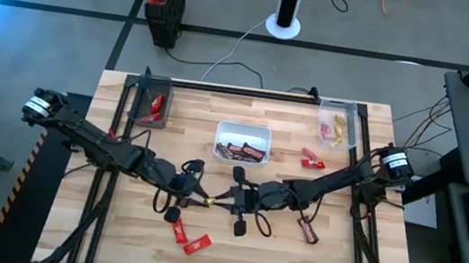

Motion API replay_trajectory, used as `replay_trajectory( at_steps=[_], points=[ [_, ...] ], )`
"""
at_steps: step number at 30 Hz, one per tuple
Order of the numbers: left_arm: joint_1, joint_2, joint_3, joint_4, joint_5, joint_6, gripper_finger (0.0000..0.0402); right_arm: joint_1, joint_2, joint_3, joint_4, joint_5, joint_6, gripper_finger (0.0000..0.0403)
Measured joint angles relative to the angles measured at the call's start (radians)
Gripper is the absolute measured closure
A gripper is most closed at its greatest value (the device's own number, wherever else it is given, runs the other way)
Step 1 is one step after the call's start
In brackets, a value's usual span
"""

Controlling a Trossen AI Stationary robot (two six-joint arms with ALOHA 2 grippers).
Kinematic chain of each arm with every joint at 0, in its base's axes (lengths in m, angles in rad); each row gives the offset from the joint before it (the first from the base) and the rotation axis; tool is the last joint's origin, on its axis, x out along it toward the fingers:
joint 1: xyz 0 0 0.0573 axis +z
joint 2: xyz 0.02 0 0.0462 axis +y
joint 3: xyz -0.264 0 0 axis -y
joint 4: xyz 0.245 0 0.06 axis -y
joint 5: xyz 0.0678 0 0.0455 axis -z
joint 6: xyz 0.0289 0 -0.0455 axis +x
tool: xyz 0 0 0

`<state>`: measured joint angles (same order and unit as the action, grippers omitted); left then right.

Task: Sort candy by brand, put in halloween buckets
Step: Put the yellow candy into the transparent bin

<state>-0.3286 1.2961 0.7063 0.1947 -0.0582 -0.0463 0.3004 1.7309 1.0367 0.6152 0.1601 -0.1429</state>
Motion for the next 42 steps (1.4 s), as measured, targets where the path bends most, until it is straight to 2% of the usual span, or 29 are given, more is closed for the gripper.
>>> replay_trajectory(
  at_steps=[4, 8, 11, 14, 17, 19, 21, 23, 25, 27, 30, 32, 38, 42],
  points=[
    [0.000, -0.002, 0.000, -0.023, -0.036, 0.000, 0.0290, -0.002, -0.003, 0.000, -0.014, 0.028, 0.017, 0.0376],
    [0.004, -0.019, 0.000, -0.090, -0.116, -0.001, 0.0254, -0.003, -0.035, 0.000, -0.112, 0.139, 0.067, 0.0376],
    [0.004, -0.044, 0.000, -0.156, -0.215, -0.009, 0.0239, -0.008, -0.085, 0.006, -0.274, 0.248, 0.128, 0.0376],
    [0.003, -0.076, 0.000, -0.244, -0.367, -0.031, 0.0231, -0.027, -0.144, 0.036, -0.513, 0.431, 0.213, 0.0376],
    [0.005, -0.110, 0.000, -0.311, -0.504, -0.056, 0.0230, -0.060, -0.188, 0.085, -0.826, 0.721, 0.372, 0.0376],
    [0.004, -0.131, 0.000, -0.333, -0.545, -0.062, 0.0230, -0.095, -0.207, 0.113, -1.055, 0.897, 0.540, 0.0376],
    [0.004, -0.149, 0.000, -0.329, -0.553, -0.067, 0.0230, -0.152, -0.229, 0.138, -1.295, 0.964, 0.743, 0.0376],
    [0.004, -0.163, 0.000, -0.333, -0.554, -0.068, 0.0230, -0.234, -0.248, 0.160, -1.491, 0.938, 0.945, 0.0375],
    [0.004, -0.171, 0.000, -0.329, -0.554, -0.076, 0.0230, -0.331, -0.256, 0.164, -1.664, 0.870, 1.113, 0.0375],
    [0.004, -0.175, 0.000, -0.331, -0.554, -0.083, 0.0230, -0.437, -0.255, 0.160, -1.773, 0.784, 1.197, 0.0375],
    [0.004, -0.173, 0.000, -0.332, -0.554, -0.093, 0.0230, -0.591, -0.255, 0.140, -1.840, 0.669, 1.203, 0.0375],
    [0.004, -0.167, 0.000, -0.332, -0.554, -0.094, 0.0230, -0.677, -0.254, 0.127, -1.839, 0.632, 1.164, 0.0375],
    [0.004, -0.140, 0.000, -0.333, -0.554, -0.094, 0.0230, -0.844, -0.244, 0.116, -1.839, 0.623, 1.106, 0.0374],
    [0.003, -0.126, 0.000, -0.333, -0.554, -0.094, 0.0230, -0.907, -0.237, 0.116, -1.836, 0.616, 1.093, 0.0374]
  ],
)
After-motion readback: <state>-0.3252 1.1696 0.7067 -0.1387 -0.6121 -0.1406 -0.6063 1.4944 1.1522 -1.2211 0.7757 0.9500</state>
